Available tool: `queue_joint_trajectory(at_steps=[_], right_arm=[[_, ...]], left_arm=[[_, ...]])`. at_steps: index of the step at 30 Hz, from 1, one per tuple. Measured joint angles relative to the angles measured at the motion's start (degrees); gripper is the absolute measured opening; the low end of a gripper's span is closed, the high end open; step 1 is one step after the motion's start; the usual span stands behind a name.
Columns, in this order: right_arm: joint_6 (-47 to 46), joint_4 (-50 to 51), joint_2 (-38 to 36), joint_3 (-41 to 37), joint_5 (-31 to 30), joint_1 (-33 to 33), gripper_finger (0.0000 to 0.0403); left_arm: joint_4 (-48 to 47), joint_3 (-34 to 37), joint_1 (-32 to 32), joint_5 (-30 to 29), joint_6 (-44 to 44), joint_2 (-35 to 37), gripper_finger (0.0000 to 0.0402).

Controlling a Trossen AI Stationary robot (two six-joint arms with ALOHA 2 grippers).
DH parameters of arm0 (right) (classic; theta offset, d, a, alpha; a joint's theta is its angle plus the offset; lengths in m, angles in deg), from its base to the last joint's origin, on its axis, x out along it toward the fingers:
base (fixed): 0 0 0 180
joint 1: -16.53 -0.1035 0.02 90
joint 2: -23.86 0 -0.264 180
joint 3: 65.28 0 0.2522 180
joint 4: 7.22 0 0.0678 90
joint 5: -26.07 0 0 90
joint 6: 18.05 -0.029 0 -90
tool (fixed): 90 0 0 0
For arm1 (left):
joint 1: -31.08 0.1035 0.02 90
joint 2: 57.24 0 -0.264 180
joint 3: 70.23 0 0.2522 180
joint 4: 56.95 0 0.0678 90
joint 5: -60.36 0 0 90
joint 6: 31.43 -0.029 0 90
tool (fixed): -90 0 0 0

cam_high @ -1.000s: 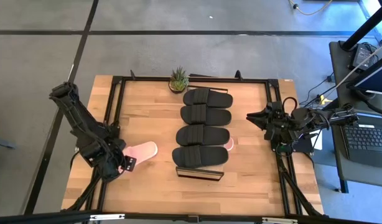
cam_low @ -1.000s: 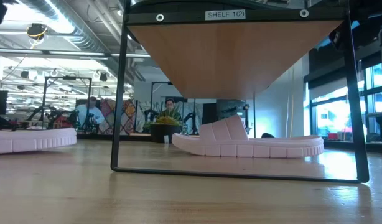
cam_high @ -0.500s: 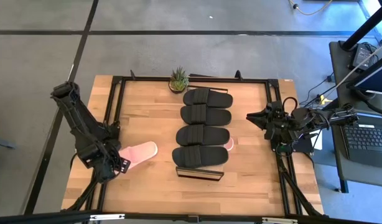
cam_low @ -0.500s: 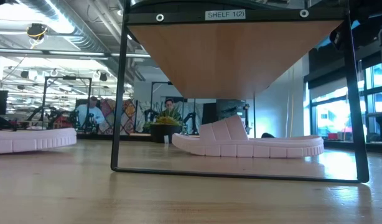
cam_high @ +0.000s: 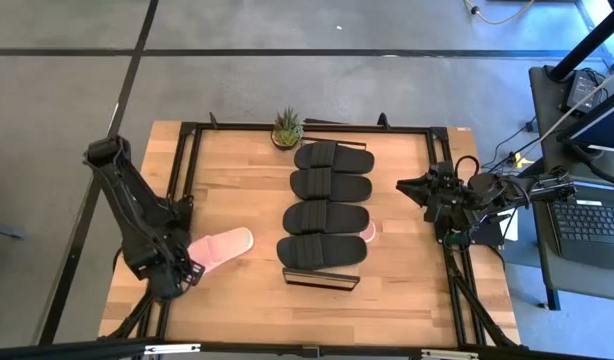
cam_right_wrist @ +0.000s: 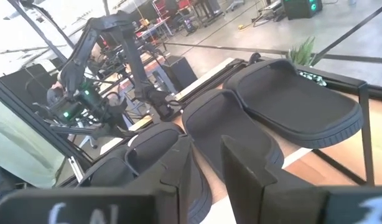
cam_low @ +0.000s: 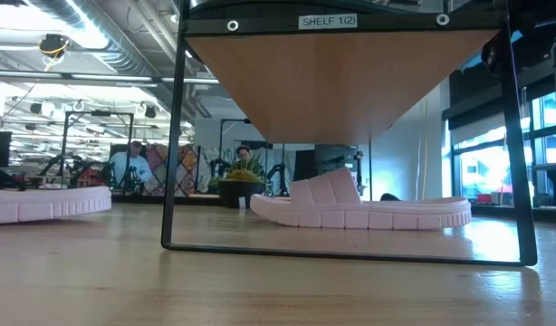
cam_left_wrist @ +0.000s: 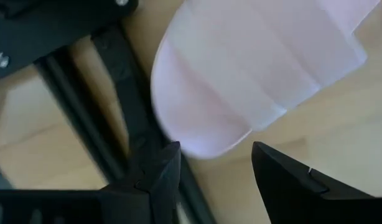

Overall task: Pick and place slides into the shelf
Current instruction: Put the pink slipper under the shelf

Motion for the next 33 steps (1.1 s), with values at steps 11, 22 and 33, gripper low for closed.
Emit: queue_joint_trajectory(at_steps=[11, 22, 33], right_arm=[[-2.9, 0.0, 0.0, 0.0, -0.15, 0.0, 0.0087], [-4.47, 0.0, 0.0, 0.0, -0.15, 0.0, 0.0087], [-3.42, 0.0, 0.0, 0.0, -0.15, 0.0, 0.0087]], left_arm=[[12.14, 8.81, 1.85, 2.45, 0.2, -2.89, 0.0188], [15.31, 12.02, 4.65, -0.27, -0.08, -2.85, 0.0188], [7.0, 12.09, 10.19, -5.0, -1.15, -2.85, 0.0188]])
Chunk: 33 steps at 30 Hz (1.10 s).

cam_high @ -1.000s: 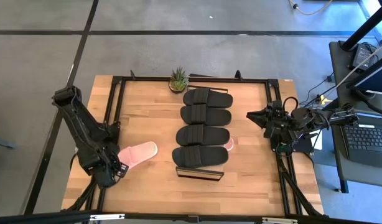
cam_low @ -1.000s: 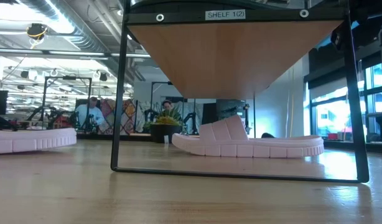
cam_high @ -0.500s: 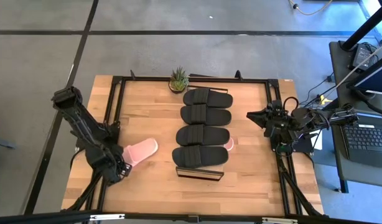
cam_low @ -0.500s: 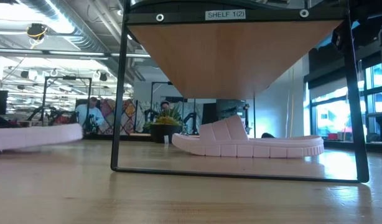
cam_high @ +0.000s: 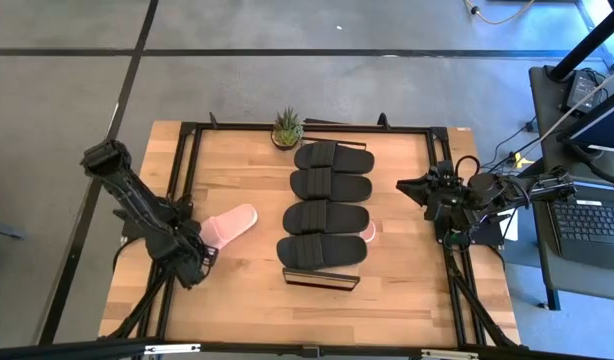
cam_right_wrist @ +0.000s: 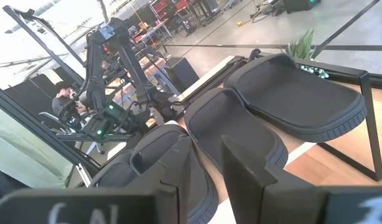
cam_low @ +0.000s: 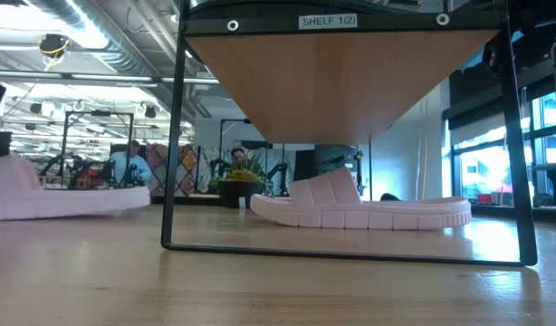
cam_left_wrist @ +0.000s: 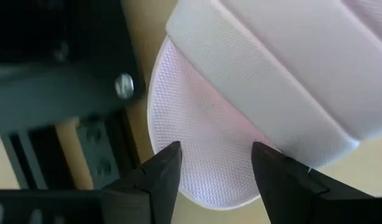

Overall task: Pick and place slides into the shelf
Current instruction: Put the pink slipper under the shelf

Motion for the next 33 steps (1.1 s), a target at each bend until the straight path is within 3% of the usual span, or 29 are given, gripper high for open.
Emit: queue_joint_trajectory(at_steps=[8, 12, 24, 33], right_arm=[[0.14, 0.02, 0.0, 0.0, 0.0, 0.0, 0.0087], [0.16, 0.03, 0.0, 0.0, 0.0, 0.0, 0.0087], [0.16, 0.03, 0.05, 0.0, 0.02, 0.0, 0.0087], [0.03, 0.04, 0.07, 0.0, 0.04, 0.0, 0.0087]], left_arm=[[-3.44, 0.04, 4.95, -6.67, -2.6, -0.02, 0.0188], [-2.65, 0.04, 7.7, -9.86, -7.92, -0.02, 0.0188], [3.28, 0.04, 17.38, -10.45, -31.27, -0.02, 0.0188], [4.74, 0.02, 19.21, -7.57, -27.32, 0.04, 0.0188]])
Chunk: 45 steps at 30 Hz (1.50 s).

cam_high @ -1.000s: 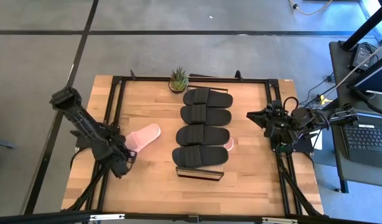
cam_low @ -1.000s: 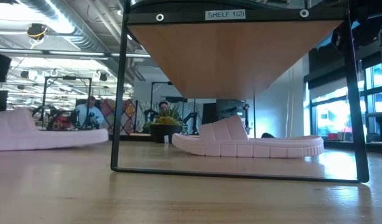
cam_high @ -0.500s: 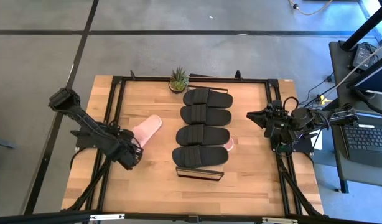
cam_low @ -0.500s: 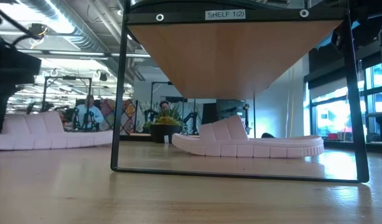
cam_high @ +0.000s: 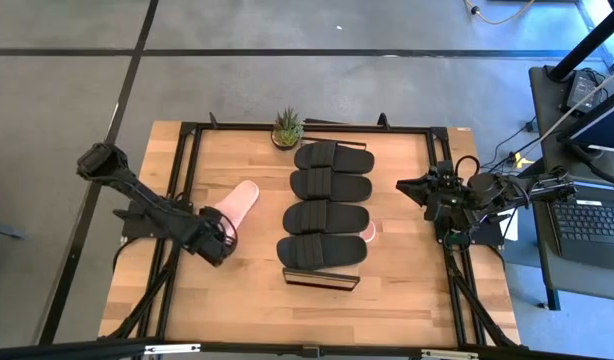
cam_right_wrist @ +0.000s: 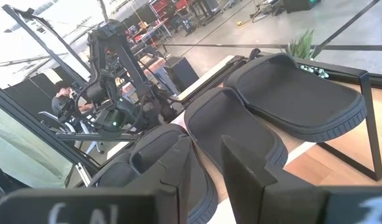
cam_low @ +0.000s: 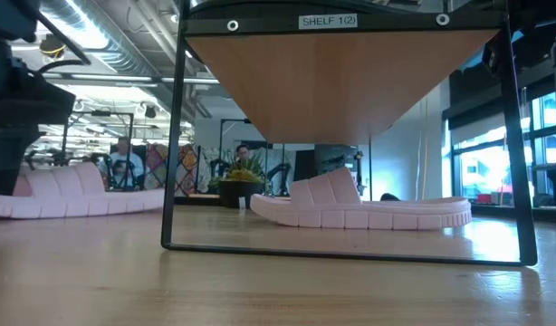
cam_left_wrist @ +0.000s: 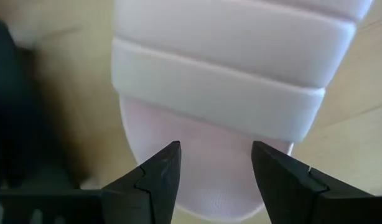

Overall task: Pick and place slides into the shelf
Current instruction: Put the pink slipper under the shelf

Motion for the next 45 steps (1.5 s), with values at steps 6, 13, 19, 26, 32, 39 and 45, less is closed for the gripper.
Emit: queue_joint_trajectory(at_steps=[6, 13, 19, 26, 32, 39, 45], right_arm=[[0.05, 0.0, 0.02, 0.0, 0.03, 0.0, 0.0087], [1.52, 0.0, 0.04, 0.0, 0.03, 0.0, 0.0087], [1.96, 0.0, 0.04, 0.0, 0.05, 0.0, 0.0087], [3.15, 0.0, 0.04, 0.0, 0.12, 0.0, 0.0087], [3.17, 0.0, 0.04, 0.0, 0.12, 0.0, 0.0087], [3.19, 0.0, 0.04, 0.0, 0.09, -0.01, 0.0087], [3.39, 0.01, 0.04, 0.0, 0.09, -0.02, 0.0087]], left_arm=[[0.01, 0.0, -2.99, 1.85, 12.21, 0.78, 0.0188], [-0.18, -0.02, -6.97, -4.02, 25.3, 5.05, 0.0188], [-0.27, -0.02, -7.25, -8.12, 26.37, 7.39, 0.0188], [-0.29, -0.02, -6.97, -12.08, 26.18, 7.48, 0.0188], [-0.7, -0.02, -6.97, -12.13, 25.93, 7.48, 0.0188], [0.2, -0.04, -7.52, -12.13, 25.87, 7.48, 0.0188], [-2.0, 1.04, -7.1, -9.85, 25.89, 7.48, 0.0188]])
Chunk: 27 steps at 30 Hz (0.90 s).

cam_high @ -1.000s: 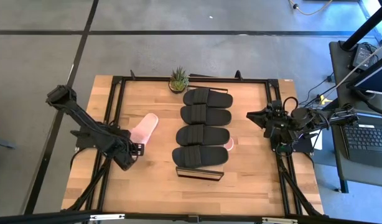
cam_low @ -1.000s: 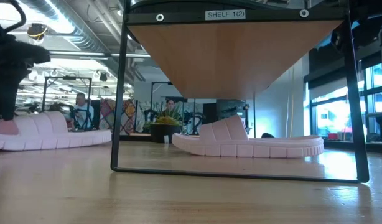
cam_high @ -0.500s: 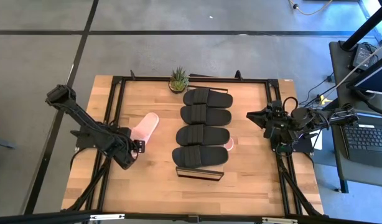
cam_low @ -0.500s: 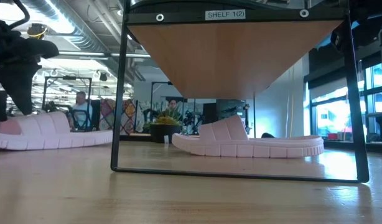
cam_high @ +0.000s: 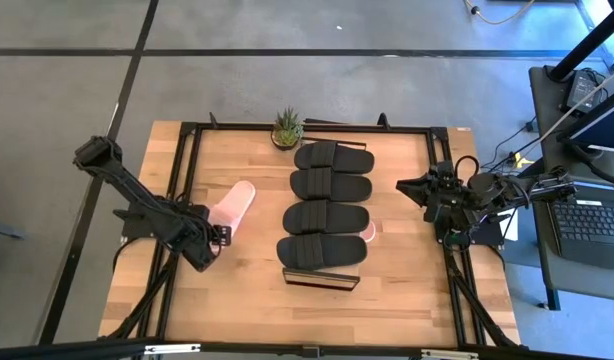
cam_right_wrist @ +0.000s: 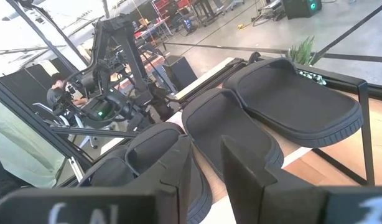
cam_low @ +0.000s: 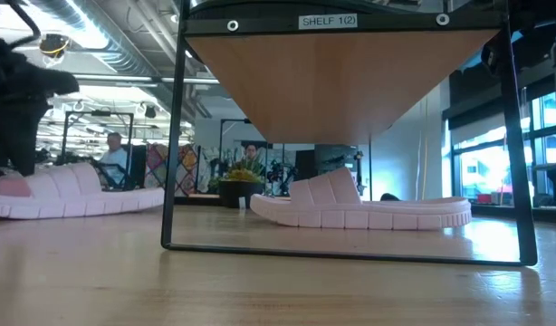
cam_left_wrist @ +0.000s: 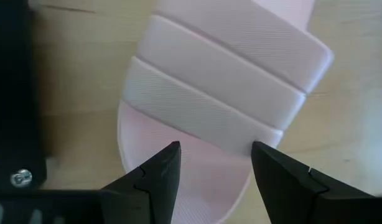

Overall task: Pick and place slides into the shelf
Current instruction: Put the pink slipper under the shelf

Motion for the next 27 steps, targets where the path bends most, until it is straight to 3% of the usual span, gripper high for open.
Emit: queue_joint_trajectory(at_steps=[7, 11, 27], right_arm=[[-0.14, 0.01, 0.0, 0.0, -0.02, 0.0, 0.0087], [-0.33, 0.01, 0.0, 0.0, -0.04, 0.02, 0.0087], [0.87, -0.01, 0.0, 0.0, -0.13, 0.02, 0.0087]], left_arm=[[4.57, 4.29, 2.43, -0.44, 0.44, 0.04, 0.0188], [4.82, 4.33, 3.48, -4.27, 0.07, 0.78, 0.0188], [-0.98, 4.4, 5.09, -4.81, -0.09, 0.79, 0.0188]])
